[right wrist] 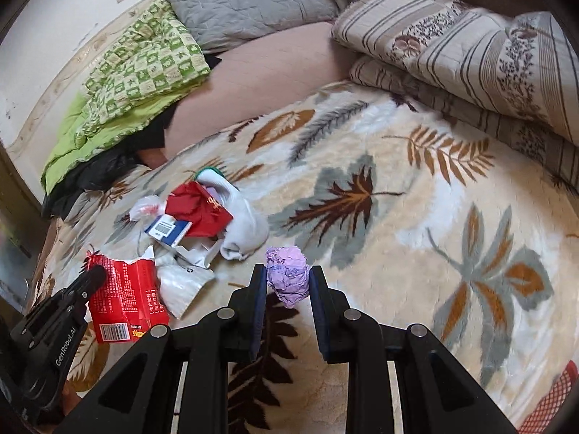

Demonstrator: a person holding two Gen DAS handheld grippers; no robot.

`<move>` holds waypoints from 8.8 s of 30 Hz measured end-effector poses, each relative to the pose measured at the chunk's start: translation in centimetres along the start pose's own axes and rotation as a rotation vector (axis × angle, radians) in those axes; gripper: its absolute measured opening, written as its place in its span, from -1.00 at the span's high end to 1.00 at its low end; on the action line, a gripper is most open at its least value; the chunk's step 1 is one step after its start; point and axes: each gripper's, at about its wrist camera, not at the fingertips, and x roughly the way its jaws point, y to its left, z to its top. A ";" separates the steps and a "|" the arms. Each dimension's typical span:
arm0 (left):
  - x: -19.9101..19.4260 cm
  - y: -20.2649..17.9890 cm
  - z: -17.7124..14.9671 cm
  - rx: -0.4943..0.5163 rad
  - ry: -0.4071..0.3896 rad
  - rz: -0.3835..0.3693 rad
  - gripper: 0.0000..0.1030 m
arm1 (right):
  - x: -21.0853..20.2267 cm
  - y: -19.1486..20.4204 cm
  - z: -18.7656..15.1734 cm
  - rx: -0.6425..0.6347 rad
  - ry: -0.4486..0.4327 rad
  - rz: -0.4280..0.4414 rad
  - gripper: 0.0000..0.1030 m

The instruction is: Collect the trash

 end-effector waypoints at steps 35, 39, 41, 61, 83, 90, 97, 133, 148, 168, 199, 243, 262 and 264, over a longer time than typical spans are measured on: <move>-1.2 -0.9 0.2 0.060 -0.070 0.042 0.98 | -0.6 1.3 -0.3 -0.048 -0.013 -0.001 0.51; -1.5 -1.0 0.4 0.050 -0.078 0.032 0.97 | -0.8 1.5 -0.3 -0.053 -0.016 0.002 0.51; -1.8 -1.1 0.6 0.033 -0.086 0.011 0.97 | -0.9 1.6 -0.3 -0.055 -0.020 0.005 0.51; -2.1 -1.5 0.8 0.017 -0.087 -0.016 0.98 | -1.4 1.8 -0.4 -0.062 -0.030 0.023 0.51; -4.3 -2.3 0.3 0.014 -0.116 -0.343 0.98 | -7.1 -1.0 0.2 0.035 -0.140 0.025 0.51; -5.5 -4.0 0.0 0.053 -0.114 -0.415 0.97 | -11.0 -4.9 -2.5 0.091 -0.170 -0.015 0.51; -7.9 -9.6 -0.9 0.160 -0.082 -0.588 0.97 | -16.0 -11.2 -7.4 0.151 -0.157 -0.101 0.51; -12.8 -26.9 -2.5 0.345 0.140 -0.911 0.04 | -26.1 -28.1 -15.8 0.522 -0.187 -0.279 -0.19; -6.7 -5.3 -1.4 -0.024 0.230 -0.552 0.04 | -17.9 -12.6 -6.4 0.166 -0.076 -0.061 -0.19; 9.1 4.9 -0.1 -0.591 0.346 -0.262 0.04 | 4.0 1.1 4.9 -0.015 0.100 0.110 0.22; 10.6 8.3 -0.2 -0.593 0.361 -0.149 -0.11 | 9.9 7.8 6.1 -0.378 0.190 0.161 0.56; 0.8 -4.6 1.6 -0.053 -0.020 -0.119 0.58 | -4.4 -1.5 2.2 0.052 -0.091 -0.007 0.88; 1.5 -5.1 1.5 -0.020 0.004 -0.087 0.58 | -2.5 -2.5 1.6 -0.005 -0.068 -0.078 0.88; 1.5 -5.2 1.4 -0.015 0.005 -0.088 0.58 | -2.5 -2.4 1.6 -0.013 -0.067 -0.081 0.88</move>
